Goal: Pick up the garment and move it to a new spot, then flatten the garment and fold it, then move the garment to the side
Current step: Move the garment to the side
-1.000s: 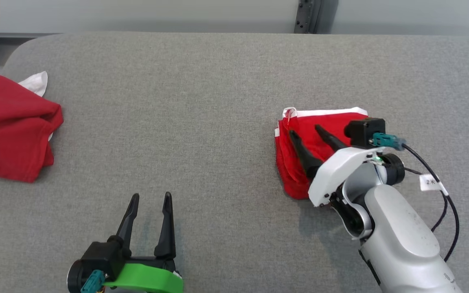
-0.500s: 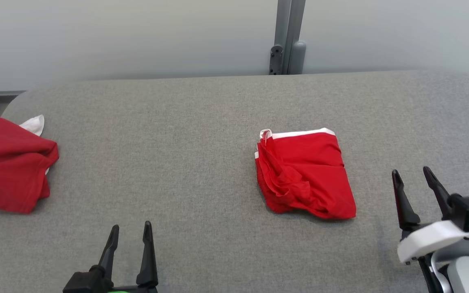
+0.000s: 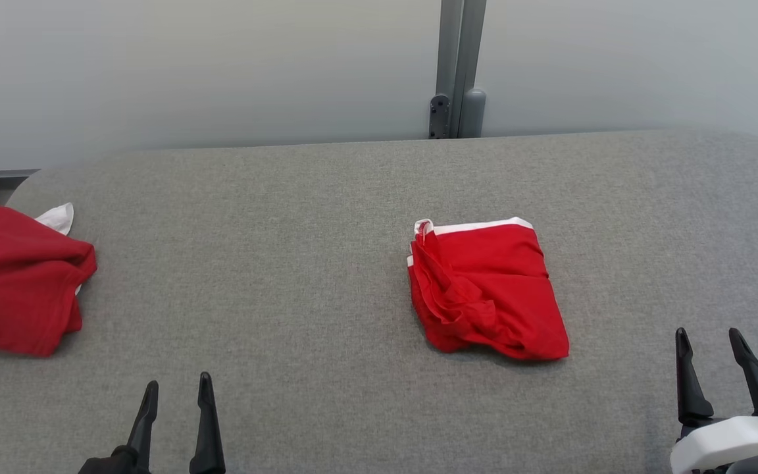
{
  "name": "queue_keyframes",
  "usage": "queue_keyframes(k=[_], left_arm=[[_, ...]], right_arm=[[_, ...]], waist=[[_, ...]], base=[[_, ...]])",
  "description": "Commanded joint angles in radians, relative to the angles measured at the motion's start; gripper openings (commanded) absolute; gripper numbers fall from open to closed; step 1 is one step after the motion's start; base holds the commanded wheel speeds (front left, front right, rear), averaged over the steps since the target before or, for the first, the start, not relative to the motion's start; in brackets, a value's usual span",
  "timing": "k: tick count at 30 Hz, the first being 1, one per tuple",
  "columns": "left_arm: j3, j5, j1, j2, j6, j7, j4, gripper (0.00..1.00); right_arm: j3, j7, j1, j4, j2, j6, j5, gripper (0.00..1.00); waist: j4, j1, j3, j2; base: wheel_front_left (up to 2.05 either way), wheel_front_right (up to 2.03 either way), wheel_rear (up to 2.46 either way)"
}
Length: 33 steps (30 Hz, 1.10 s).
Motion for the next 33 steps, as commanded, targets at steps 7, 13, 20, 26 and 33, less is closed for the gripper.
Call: queue_keyframes(k=[7, 13, 20, 26, 33], left_arm=[[0.006, 0.009, 0.001, 0.002, -0.006, -0.001, -0.003, 1.00], [-0.010, 0.008, -0.045, 0.002, -0.009, -0.001, -0.013, 1.00], [-0.040, -0.004, -0.096, 0.002, -0.005, -0.001, -0.005, 1.00], [-0.044, -0.013, -0.114, 0.002, 0.002, -0.001, -0.003, 1.00], [-0.048, -0.016, -0.121, 0.002, 0.006, -0.001, -0.001, 1.00]], right_arm=[[0.021, -0.004, -0.052, -0.038, 0.016, 0.000, -0.004, 1.00], [0.179, -0.004, -0.210, 0.094, 0.011, -0.001, -0.039, 0.00], [0.264, -0.004, -0.396, 0.346, 0.039, -0.001, -0.065, 0.00], [0.298, -0.004, -0.435, 0.425, 0.054, -0.001, -0.057, 0.00], [0.405, -0.004, -0.419, 0.432, 0.067, -0.001, -0.030, 0.00]], waist=[[0.013, 0.0000, 0.012, -0.0001], [0.028, 0.0000, 0.078, -0.0001], [0.075, 0.0000, 0.140, -0.0001], [0.100, 0.0000, 0.158, -0.0001], [0.114, 0.0000, 0.159, -0.0001]], base=[[0.00, 0.00, 0.00], [0.00, 0.00, 0.00], [0.00, 0.00, 0.00], [0.00, 0.00, 0.00], [0.00, 0.00, 0.00]])
